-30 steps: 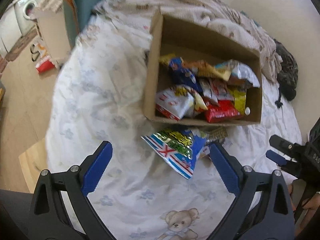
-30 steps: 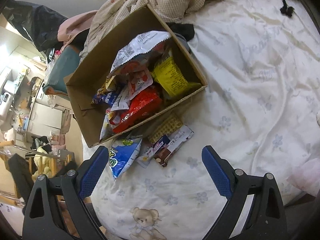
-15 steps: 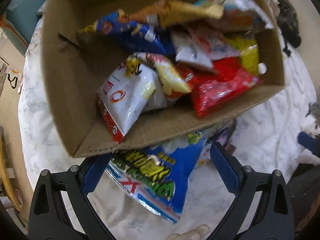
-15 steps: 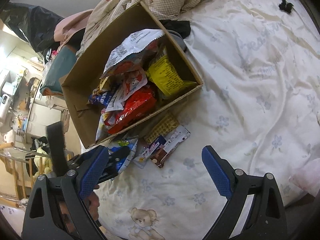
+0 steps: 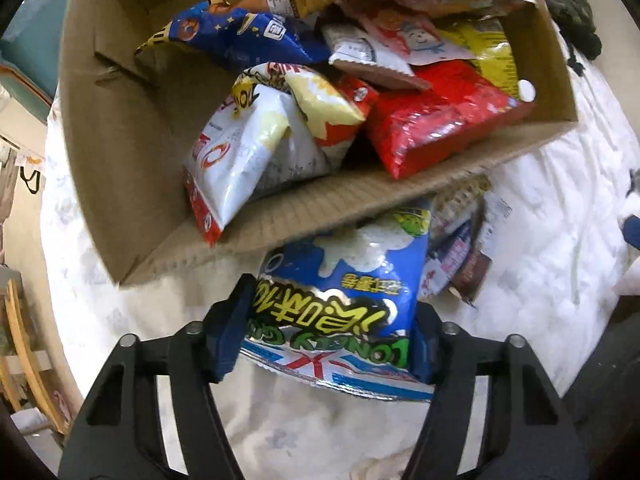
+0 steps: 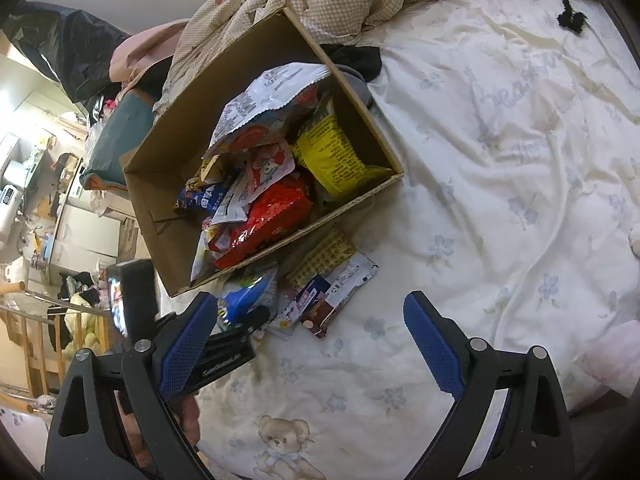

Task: Organize snacks
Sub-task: 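Lower the left tool and grasp the blue chip bag, then grasp the chocolate bar with the right tool while the left tool holds the chip bag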

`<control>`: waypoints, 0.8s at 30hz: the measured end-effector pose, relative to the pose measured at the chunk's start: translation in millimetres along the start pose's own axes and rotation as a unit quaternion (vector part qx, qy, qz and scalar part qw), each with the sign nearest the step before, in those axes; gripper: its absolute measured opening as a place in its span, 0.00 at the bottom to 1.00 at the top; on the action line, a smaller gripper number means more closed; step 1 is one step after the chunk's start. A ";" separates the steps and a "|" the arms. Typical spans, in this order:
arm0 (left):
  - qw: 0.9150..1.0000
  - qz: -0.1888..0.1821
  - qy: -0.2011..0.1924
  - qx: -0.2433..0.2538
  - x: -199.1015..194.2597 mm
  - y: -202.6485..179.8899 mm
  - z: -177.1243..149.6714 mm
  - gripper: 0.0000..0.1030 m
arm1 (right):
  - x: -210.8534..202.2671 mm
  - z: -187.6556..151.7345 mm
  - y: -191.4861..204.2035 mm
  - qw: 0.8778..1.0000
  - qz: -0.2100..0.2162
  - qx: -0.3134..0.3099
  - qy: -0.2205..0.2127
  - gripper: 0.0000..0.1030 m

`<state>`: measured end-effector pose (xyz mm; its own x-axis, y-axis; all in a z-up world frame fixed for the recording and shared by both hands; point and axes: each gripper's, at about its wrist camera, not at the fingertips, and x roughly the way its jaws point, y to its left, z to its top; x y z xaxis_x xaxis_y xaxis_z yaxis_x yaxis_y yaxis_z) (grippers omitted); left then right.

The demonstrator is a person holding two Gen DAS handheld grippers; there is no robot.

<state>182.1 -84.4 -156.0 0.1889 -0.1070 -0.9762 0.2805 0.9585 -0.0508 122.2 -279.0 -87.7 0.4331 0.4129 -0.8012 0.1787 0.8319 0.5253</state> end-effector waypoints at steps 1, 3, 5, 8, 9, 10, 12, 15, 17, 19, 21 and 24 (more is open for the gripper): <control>1.000 -0.004 0.001 -0.002 -4.3 -2.3 -2.8 0.57 | -1.6 0.2 -1.6 1.000 -0.002 0.003 -0.003 0.94; 1.000 -0.001 -0.004 0.003 -15.1 -9.8 -9.8 0.57 | -4.0 0.5 -4.5 1.000 -0.004 0.008 -0.007 0.94; 1.000 0.001 -0.010 0.007 -25.1 -15.2 -16.8 0.57 | -5.7 0.7 -7.9 1.000 0.000 0.016 -0.008 0.94; 1.000 -0.004 -0.020 0.007 -45.4 -20.6 -25.3 0.56 | -7.3 -0.4 -11.0 1.000 0.004 0.023 -0.008 0.94; 1.000 -0.008 -0.022 0.005 -52.3 -21.8 -29.9 0.56 | -7.8 -0.9 -11.6 1.000 0.004 0.024 -0.008 0.94; 1.000 -0.017 -0.025 0.002 -59.8 -21.3 -34.7 0.56 | -8.4 -1.5 -11.6 1.000 0.004 0.024 -0.008 0.94; 0.999 -0.022 -0.032 -0.003 -74.8 -18.0 -42.7 0.57 | -8.7 -2.2 -11.5 1.000 0.004 0.024 -0.008 0.94; 0.998 -0.011 -0.053 -0.012 -96.5 -10.1 -56.8 0.57 | -8.7 -2.8 -11.4 1.000 0.003 0.024 -0.008 0.94; 0.998 -0.006 -0.061 -0.026 -108.0 -1.2 -72.8 0.57 | -8.5 -4.2 -10.8 1.000 0.001 0.024 -0.007 0.94; 0.997 -0.002 -0.070 -0.042 -116.6 11.5 -74.6 0.57 | -7.3 -5.8 -9.6 1.000 -0.003 0.023 -0.005 0.94; 0.995 0.005 -0.084 -0.058 -124.9 25.5 -80.0 0.57 | -5.7 -7.4 -8.4 1.000 -0.007 0.021 -0.002 0.94; 0.991 0.016 -0.107 -0.078 -126.2 36.2 -80.9 0.57 | -3.8 -9.9 -5.7 1.000 -0.018 0.012 0.000 0.94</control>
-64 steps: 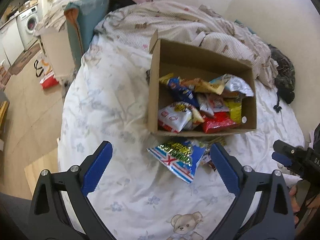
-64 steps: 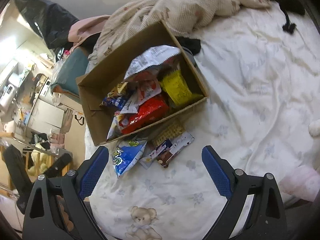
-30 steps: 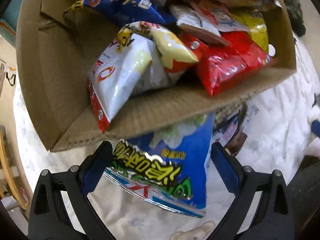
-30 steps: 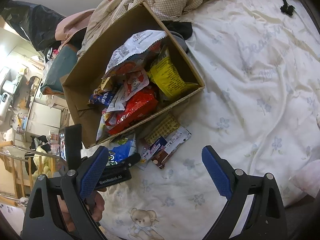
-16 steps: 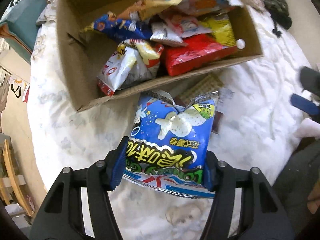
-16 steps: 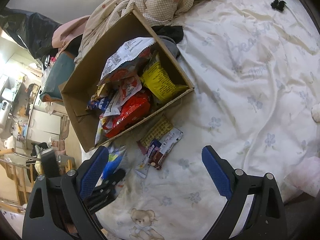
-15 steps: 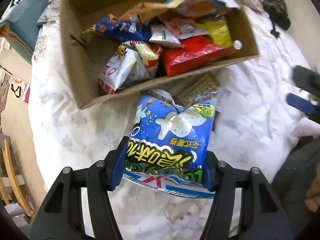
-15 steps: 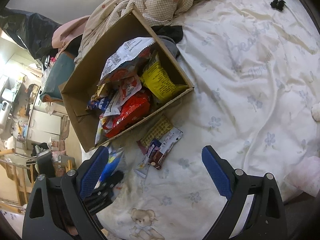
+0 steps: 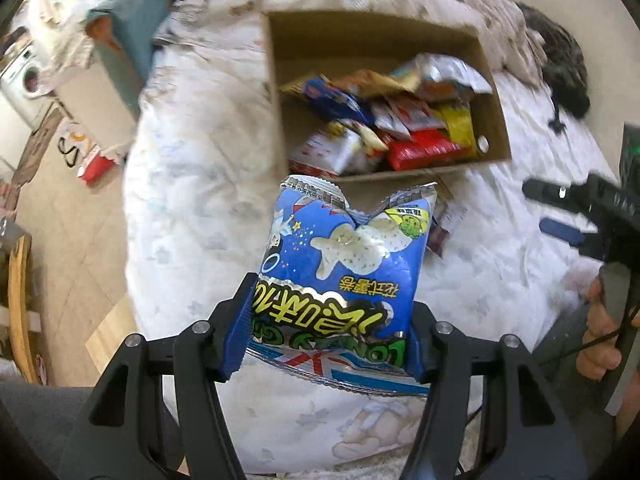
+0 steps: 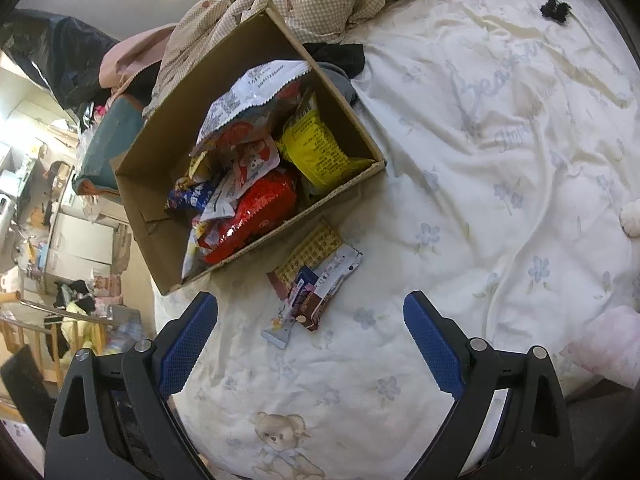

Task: Organize snacks
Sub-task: 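Grasp the chocolate bar with the right tool while the left tool holds the chip bag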

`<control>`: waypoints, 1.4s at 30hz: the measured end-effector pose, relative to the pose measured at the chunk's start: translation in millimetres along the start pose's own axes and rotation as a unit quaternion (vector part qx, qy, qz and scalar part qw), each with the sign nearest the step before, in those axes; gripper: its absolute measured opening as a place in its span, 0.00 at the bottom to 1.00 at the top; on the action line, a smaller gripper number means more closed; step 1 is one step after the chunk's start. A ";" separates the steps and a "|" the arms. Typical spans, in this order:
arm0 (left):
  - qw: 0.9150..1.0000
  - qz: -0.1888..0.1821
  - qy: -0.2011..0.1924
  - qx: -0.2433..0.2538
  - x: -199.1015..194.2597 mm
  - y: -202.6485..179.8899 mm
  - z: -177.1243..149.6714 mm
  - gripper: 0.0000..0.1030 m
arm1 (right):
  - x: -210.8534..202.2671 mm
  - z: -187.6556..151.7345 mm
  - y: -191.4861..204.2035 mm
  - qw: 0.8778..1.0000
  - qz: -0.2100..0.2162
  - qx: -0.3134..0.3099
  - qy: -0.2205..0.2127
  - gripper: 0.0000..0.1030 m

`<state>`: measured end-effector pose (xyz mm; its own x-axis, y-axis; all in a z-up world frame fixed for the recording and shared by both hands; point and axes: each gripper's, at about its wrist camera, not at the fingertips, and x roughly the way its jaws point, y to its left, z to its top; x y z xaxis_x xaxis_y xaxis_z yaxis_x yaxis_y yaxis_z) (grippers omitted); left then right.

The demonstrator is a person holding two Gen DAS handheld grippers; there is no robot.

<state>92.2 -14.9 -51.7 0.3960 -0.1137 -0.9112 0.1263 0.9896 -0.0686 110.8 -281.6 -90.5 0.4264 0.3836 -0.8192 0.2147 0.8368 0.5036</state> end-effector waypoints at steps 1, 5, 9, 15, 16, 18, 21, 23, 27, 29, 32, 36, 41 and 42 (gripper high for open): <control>1.000 0.002 -0.005 -0.005 -6.4 11.1 0.0 0.57 | 0.6 -0.8 0.8 1.000 -0.005 -0.004 0.000 0.94; 0.999 0.002 -0.011 -0.030 -6.3 18.3 1.2 0.57 | 1.6 -2.9 1.5 1.000 -0.021 -0.012 -0.002 0.94; 0.999 -0.007 -0.003 -0.053 -0.9 23.9 0.3 0.57 | 6.4 -5.6 -0.4 0.999 -0.034 -0.013 0.006 0.94; 0.995 -0.017 0.018 -0.095 7.8 36.5 0.2 0.57 | 27.4 -9.4 1.6 0.998 -0.043 -0.016 0.038 0.94; 0.994 -0.016 0.018 -0.103 8.2 39.5 1.2 0.57 | 34.7 -9.6 1.9 0.998 -0.043 -0.012 0.051 0.94; 0.992 -0.025 0.021 -0.121 8.7 44.3 4.3 0.57 | 47.4 -10.4 -0.7 0.997 -0.047 0.005 0.066 0.87; 0.989 -0.044 0.020 -0.142 7.4 47.9 8.0 0.57 | 71.3 -7.1 -10.3 0.993 -0.042 0.061 0.093 0.57; 0.989 -0.048 0.015 -0.141 4.4 46.7 9.4 0.57 | 84.5 -3.4 -14.0 0.990 -0.053 0.089 0.095 0.54; 0.990 -0.054 0.008 -0.132 -1.6 45.7 7.1 0.57 | 102.2 4.8 -5.8 0.990 -0.082 0.087 0.079 0.53; 0.990 -0.057 0.010 -0.130 -2.4 46.0 6.0 0.57 | 108.1 6.7 2.1 0.990 -0.098 0.070 0.072 0.52; 0.989 -0.068 0.012 -0.133 -3.7 45.1 6.8 0.57 | 116.8 4.5 8.4 0.987 -0.136 0.046 0.076 0.38; 0.988 -0.073 0.003 -0.133 -7.9 43.0 9.7 0.57 | 113.7 -2.4 0.1 0.987 -0.134 0.047 0.072 0.25; 0.988 -0.075 0.009 -0.137 -6.5 44.0 9.1 0.57 | 89.9 -13.7 -5.5 0.991 -0.104 0.036 0.073 0.17; 0.988 -0.074 0.011 -0.138 -5.7 43.8 8.9 0.57 | 82.5 -15.3 -4.9 0.992 -0.097 0.031 0.071 0.17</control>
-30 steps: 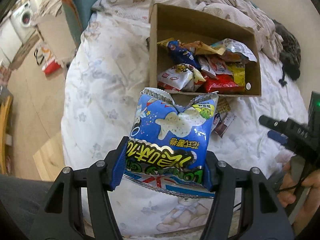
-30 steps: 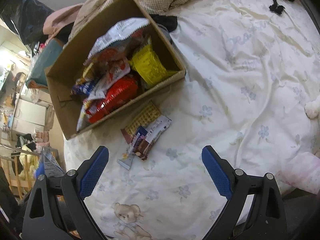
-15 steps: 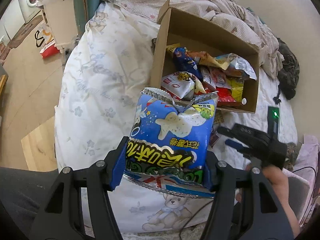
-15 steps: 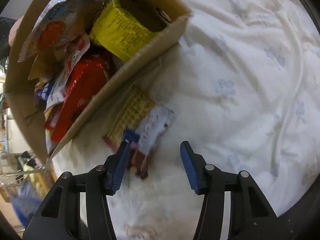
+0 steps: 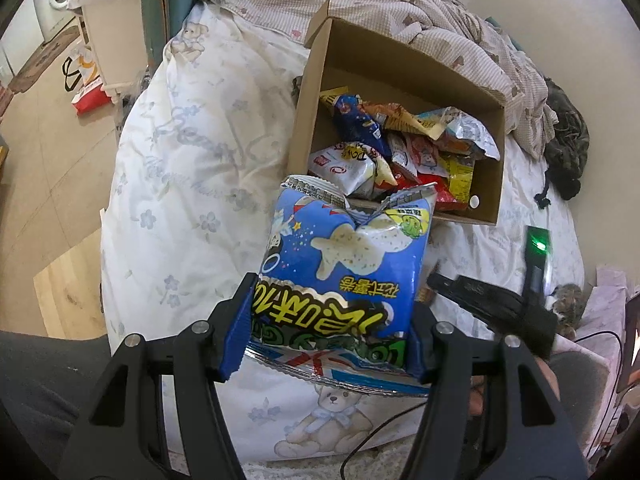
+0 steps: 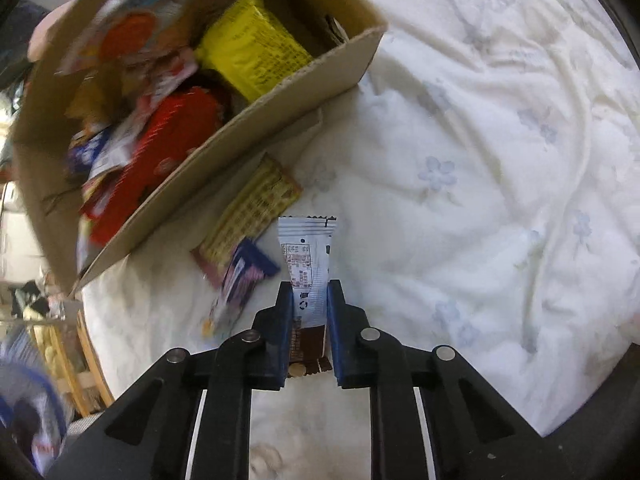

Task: Organize snacks
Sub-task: 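Grasp the chocolate bar with the right tool while the left tool holds the chip bag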

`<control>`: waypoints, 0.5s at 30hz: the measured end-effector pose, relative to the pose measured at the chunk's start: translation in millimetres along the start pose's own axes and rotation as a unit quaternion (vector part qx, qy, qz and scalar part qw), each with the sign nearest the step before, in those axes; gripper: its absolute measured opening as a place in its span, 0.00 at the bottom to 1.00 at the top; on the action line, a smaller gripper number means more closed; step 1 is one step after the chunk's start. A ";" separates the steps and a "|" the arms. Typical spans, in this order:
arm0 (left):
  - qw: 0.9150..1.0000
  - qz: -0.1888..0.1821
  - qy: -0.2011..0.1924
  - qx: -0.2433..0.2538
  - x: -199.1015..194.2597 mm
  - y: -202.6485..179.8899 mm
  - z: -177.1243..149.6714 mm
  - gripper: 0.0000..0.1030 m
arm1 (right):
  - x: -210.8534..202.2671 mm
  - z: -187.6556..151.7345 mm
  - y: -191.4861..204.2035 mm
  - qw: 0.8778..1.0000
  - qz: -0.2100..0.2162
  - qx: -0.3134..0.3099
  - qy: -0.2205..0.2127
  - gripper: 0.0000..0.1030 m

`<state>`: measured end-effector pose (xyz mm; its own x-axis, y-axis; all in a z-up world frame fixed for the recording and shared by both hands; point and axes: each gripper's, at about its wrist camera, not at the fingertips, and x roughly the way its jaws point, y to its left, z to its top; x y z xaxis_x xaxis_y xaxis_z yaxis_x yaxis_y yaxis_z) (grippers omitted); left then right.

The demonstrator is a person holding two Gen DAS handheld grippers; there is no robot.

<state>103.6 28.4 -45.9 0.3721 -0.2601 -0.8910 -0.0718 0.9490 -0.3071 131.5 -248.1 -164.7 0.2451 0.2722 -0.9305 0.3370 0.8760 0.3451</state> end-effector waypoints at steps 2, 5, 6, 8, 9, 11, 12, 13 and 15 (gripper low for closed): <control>1.000 0.004 0.002 0.000 2.6 0.3 -0.9 0.57 | -12.2 -3.2 -3.3 1.000 0.017 0.000 -0.002 0.16; 1.000 0.010 0.006 -0.001 6.1 0.9 -2.3 0.57 | -29.6 -8.9 -4.9 0.998 0.061 -0.004 -0.001 0.16; 1.000 0.012 0.007 0.000 7.6 1.3 -2.9 0.57 | -34.0 -10.8 -4.2 0.997 0.081 -0.007 0.001 0.17; 1.000 0.021 0.008 0.002 10.5 2.5 -4.2 0.57 | -45.8 -12.0 -0.4 0.994 0.105 -0.029 -0.006 0.17; 1.000 0.025 0.008 0.001 11.7 3.5 -4.9 0.57 | -51.1 -12.8 2.5 0.993 0.111 -0.041 -0.010 0.17; 0.999 0.032 0.012 0.000 14.5 5.4 -5.8 0.57 | -64.2 -13.2 9.8 0.990 0.125 -0.064 -0.023 0.17; 0.999 0.034 0.012 -0.002 15.6 6.7 -6.4 0.57 | -68.9 -13.1 12.6 0.988 0.130 -0.073 -0.029 0.17; 0.999 0.036 0.012 -0.002 16.1 7.1 -6.5 0.57 | -74.3 -13.3 16.3 0.987 0.134 -0.085 -0.039 0.17; 0.999 0.043 0.008 0.001 16.7 6.9 -6.6 0.57 | -81.2 -10.1 28.9 0.984 0.138 -0.101 -0.056 0.17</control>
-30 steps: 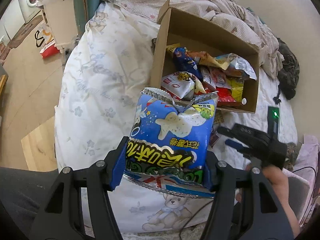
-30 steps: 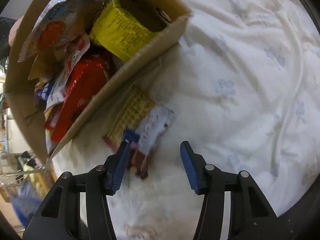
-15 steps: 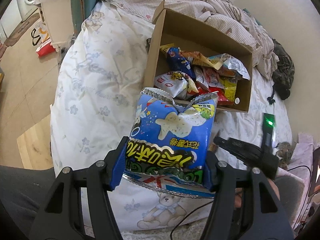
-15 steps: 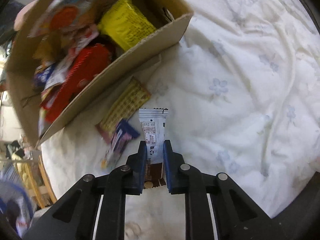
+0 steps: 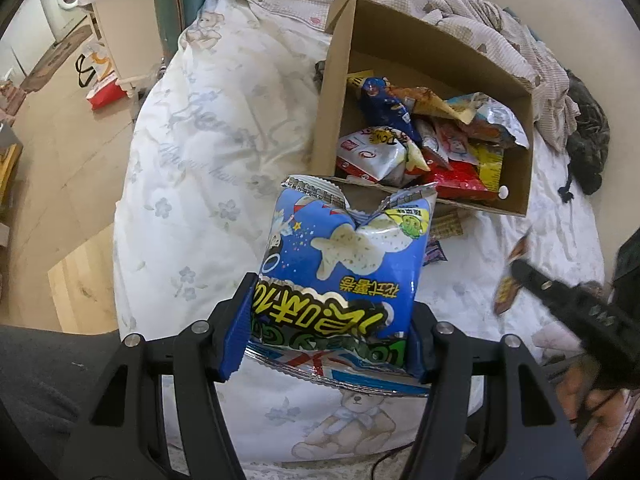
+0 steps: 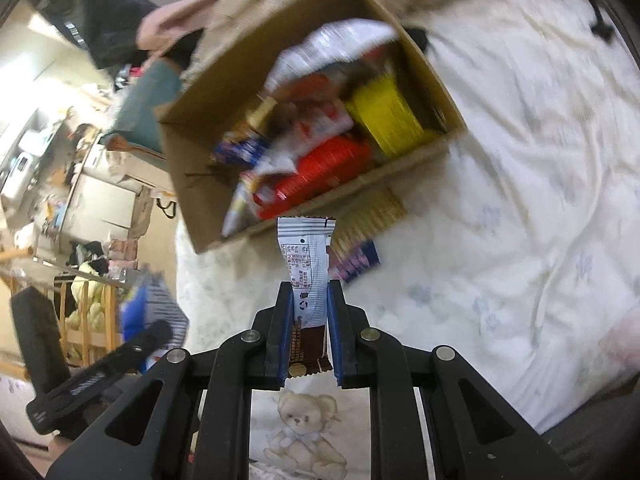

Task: Organize snacks
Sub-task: 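Grasp the chocolate bar with the right tool while the left tool holds the chip bag, then carry both packets over the box and open both tools to drop them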

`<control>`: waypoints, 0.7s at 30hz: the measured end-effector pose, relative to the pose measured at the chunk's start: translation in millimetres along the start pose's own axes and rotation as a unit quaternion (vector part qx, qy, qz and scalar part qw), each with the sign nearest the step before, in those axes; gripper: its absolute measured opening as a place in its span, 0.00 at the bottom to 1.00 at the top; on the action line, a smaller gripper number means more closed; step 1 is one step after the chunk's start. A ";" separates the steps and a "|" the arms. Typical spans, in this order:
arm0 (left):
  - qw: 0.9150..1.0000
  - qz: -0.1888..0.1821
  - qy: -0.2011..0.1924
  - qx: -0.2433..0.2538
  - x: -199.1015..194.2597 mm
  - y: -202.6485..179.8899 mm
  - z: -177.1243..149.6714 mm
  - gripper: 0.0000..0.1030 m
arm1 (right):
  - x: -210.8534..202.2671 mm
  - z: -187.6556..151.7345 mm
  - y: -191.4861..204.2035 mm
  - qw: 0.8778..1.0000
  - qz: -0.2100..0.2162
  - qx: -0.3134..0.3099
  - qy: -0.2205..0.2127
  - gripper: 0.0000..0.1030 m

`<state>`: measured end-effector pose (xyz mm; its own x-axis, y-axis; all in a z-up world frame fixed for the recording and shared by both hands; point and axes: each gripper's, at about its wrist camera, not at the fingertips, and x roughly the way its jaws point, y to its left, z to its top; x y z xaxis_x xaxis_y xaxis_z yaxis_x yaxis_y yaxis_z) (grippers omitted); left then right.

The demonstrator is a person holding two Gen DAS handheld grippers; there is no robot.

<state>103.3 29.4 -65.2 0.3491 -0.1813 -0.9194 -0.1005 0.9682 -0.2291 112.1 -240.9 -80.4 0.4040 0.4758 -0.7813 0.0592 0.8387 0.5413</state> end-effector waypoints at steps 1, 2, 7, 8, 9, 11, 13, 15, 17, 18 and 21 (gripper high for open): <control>1.000 0.005 -0.004 0.002 -0.2 -0.1 -0.1 0.57 | -3.9 3.1 4.0 1.000 0.003 -0.011 -0.011 0.17; 1.000 0.008 -0.007 0.003 -0.5 0.1 -0.2 0.57 | -6.7 7.8 9.3 1.000 0.002 -0.019 -0.017 0.17; 1.000 0.017 -0.023 0.005 -2.2 -1.4 5.6 0.57 | -9.3 22.8 21.8 0.998 0.004 -0.055 -0.041 0.17; 0.999 0.020 -0.026 0.006 -2.1 -2.9 9.6 0.57 | -7.7 28.6 25.3 0.997 0.006 -0.059 -0.042 0.17; 0.999 0.019 -0.029 0.007 -2.4 -4.4 13.2 0.57 | -6.6 32.6 26.5 0.997 0.007 -0.064 -0.044 0.17; 0.999 0.018 -0.037 0.015 -3.7 -10.0 23.1 0.57 | 1.0 43.9 35.1 0.996 0.010 -0.075 -0.045 0.17; 0.998 0.022 -0.050 0.027 -5.9 -17.6 34.9 0.57 | 5.2 53.4 42.9 0.995 0.012 -0.090 -0.048 0.17; 0.997 0.029 -0.063 0.040 -6.0 -26.3 47.6 0.57 | 11.3 63.5 51.0 0.994 0.015 -0.101 -0.050 0.17; 0.993 0.040 -0.085 0.067 -5.3 -40.9 61.2 0.57 | 18.5 76.2 56.7 0.993 0.021 -0.106 -0.053 0.17; 0.991 0.045 -0.093 0.079 -4.4 -46.3 67.0 0.57 | 20.8 82.8 58.7 0.992 0.024 -0.107 -0.056 0.17; 0.988 0.054 -0.109 0.097 2.8 -60.3 90.0 0.57 | 25.8 101.7 61.6 0.993 0.031 -0.101 -0.059 0.17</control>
<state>194.1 -13.9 -25.2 0.5411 -0.0541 -0.8392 0.0253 0.9985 -0.0481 219.0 -203.8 -35.6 0.5061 0.5043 -0.6997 -0.1488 0.8501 0.5052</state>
